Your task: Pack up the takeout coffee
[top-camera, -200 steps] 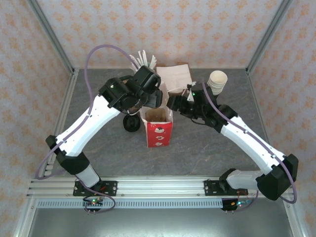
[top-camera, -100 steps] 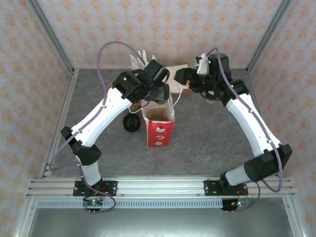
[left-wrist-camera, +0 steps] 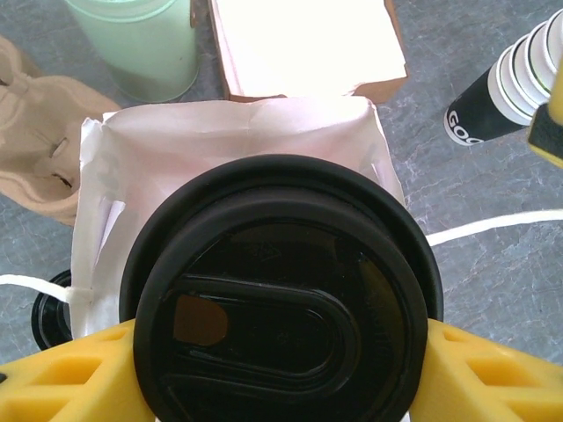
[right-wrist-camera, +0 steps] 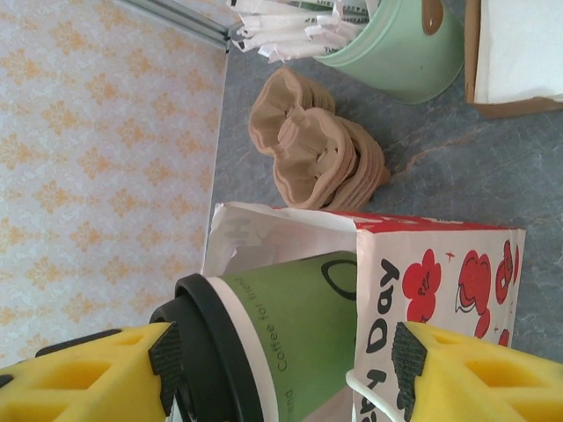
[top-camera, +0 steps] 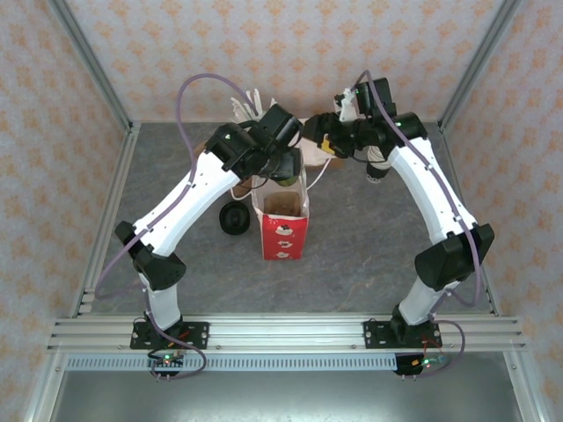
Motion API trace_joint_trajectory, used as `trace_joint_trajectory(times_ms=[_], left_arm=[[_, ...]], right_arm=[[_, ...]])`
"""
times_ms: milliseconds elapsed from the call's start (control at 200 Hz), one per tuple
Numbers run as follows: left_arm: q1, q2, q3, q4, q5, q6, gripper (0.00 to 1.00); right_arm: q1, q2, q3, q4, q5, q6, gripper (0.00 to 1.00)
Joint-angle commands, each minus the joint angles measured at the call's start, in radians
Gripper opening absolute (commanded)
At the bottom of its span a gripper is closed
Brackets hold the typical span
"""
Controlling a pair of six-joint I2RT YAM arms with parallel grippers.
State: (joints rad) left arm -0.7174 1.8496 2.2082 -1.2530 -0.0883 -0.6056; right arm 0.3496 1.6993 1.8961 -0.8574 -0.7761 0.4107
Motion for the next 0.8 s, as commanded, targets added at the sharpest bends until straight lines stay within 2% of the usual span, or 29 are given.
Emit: trace_joint_trajectory(times_ms=[0, 601, 796], left_arm=[[0.019, 0.007, -0.015, -0.029, 0.017, -0.021, 0.64], [0.050, 0.054, -0.037, -0.029, 0.044, -0.007, 0.64], [0.050, 0.095, -0.039, -0.045, 0.073, -0.008, 0.63]], right_arm=[[-0.006, 0.016, -0.005, -0.008, -0.034, -0.028, 0.67], [-0.007, 0.113, -0.058, -0.013, -0.150, -0.133, 0.60], [-0.005, 0.116, -0.078, -0.028, -0.157, -0.161, 0.51]])
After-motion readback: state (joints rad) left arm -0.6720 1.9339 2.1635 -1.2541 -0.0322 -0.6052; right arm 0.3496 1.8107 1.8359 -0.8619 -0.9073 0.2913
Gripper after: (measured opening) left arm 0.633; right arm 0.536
